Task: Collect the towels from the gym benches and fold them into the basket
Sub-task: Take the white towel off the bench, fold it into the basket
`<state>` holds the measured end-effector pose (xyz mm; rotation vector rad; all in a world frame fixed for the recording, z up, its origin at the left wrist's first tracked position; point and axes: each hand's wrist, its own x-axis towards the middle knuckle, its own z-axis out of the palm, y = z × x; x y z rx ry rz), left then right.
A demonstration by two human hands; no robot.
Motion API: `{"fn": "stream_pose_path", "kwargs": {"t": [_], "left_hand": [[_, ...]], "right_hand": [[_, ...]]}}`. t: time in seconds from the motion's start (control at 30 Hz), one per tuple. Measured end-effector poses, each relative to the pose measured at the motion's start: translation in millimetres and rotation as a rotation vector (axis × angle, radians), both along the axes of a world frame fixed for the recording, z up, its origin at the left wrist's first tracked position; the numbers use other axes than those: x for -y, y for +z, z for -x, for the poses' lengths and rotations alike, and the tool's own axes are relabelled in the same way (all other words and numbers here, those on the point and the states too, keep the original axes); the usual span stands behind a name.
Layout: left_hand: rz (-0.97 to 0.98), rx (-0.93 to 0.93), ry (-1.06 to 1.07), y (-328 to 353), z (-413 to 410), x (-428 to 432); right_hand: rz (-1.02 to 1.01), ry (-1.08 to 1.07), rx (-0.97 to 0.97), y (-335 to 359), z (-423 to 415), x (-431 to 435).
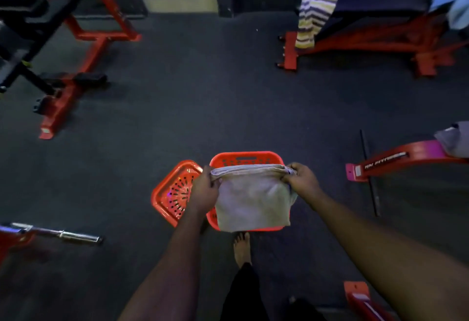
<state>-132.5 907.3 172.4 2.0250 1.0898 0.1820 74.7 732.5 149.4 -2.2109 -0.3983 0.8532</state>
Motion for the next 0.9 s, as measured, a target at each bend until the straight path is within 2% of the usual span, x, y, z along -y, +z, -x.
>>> {"fn": "stream_pose_path", "kwargs": {"t": [0.3,0.47,0.67,0.9], "left_hand": [[0.107,-0.158,-0.096,-96.3,-53.6,-64.5],[0.168,-0.253,-0.129,-136.9,-70.7,-88.0],[0.162,-0.204,-0.206,-85.2,-123.4,-81.2],[0.063,-0.071,-0.448,-5.2,-236.8,-52.5]], "right_hand": [[0.195,-0.107,-0.084,-88.5,-25.3,-46.3],[0.298,-0.16,-0.037,-119.6,-50.0,-76.0],[0.258,-0.178,-0.061,-78.6,-80.8,-77.3],[0.095,-0.403,-0.019,0.7,-148.5,-13.7]]}}
